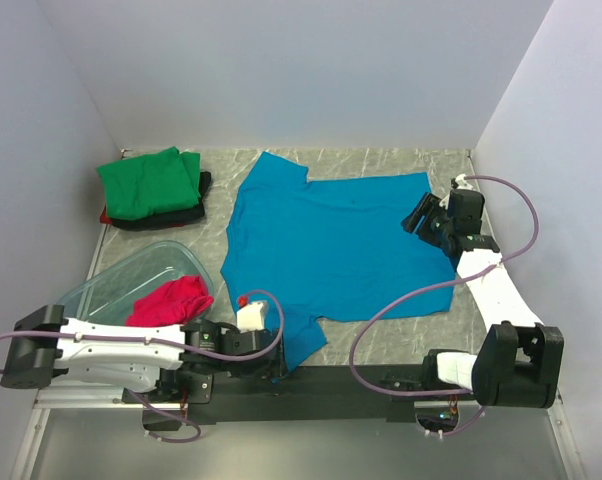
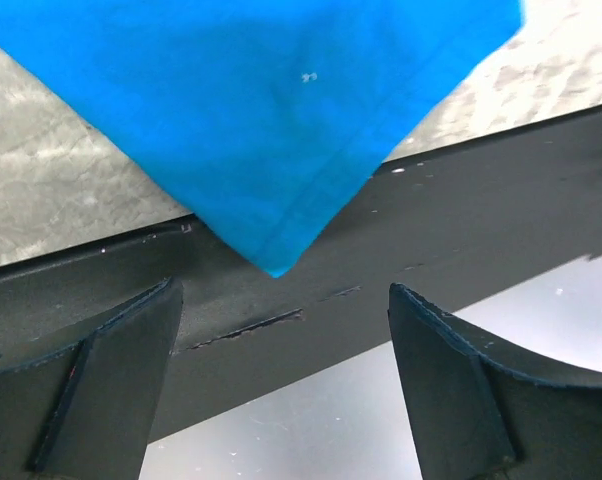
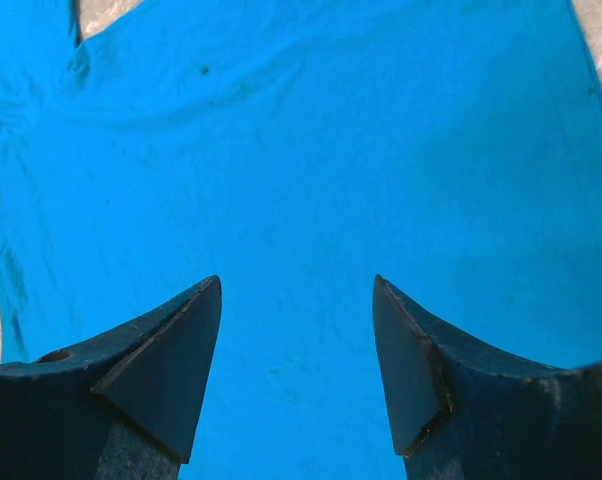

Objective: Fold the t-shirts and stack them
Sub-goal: Fold the tshirt

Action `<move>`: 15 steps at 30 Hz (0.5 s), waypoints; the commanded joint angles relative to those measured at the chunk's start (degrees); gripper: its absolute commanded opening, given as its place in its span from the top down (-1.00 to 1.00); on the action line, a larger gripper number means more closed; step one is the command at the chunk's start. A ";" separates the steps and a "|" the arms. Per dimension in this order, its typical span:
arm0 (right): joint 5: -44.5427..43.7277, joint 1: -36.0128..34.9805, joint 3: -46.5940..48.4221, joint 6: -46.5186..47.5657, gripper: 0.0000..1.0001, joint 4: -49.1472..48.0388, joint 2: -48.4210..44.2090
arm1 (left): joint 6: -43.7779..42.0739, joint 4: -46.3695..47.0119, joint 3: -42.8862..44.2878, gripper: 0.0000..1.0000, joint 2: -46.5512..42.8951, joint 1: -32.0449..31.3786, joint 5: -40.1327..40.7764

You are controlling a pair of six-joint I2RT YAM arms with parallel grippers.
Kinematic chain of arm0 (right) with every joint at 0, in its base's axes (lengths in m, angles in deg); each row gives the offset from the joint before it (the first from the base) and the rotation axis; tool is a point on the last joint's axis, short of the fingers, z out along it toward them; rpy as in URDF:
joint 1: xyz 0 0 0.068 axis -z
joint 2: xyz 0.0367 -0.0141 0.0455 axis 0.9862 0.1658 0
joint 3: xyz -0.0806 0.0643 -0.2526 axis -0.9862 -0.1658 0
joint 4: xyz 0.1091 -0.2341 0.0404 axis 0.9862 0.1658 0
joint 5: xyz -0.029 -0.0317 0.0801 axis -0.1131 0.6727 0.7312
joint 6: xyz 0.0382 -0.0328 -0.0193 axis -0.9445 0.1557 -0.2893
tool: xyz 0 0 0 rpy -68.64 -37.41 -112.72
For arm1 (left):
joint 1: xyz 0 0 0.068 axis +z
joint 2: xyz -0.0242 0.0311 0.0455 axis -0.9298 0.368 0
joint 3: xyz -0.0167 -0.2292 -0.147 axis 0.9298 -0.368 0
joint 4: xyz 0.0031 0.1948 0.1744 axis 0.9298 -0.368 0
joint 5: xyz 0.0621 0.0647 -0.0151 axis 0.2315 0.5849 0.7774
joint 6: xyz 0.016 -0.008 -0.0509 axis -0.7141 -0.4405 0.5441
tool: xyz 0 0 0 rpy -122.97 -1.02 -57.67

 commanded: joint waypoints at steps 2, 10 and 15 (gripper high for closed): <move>1.06 0.75 -0.72 -0.24 -0.37 -2.66 -0.63 | 1.73 4.08 -0.65 -0.76 2.93 -0.54 -2.13; 1.32 1.28 -1.08 0.11 -0.38 -2.13 -2.03 | -0.02 5.32 -0.31 -0.67 9.34 -0.54 -0.03; 2.02 1.90 -1.51 0.20 -0.38 -2.22 -3.35 | -0.99 2.59 1.45 -0.52 14.35 -0.54 2.00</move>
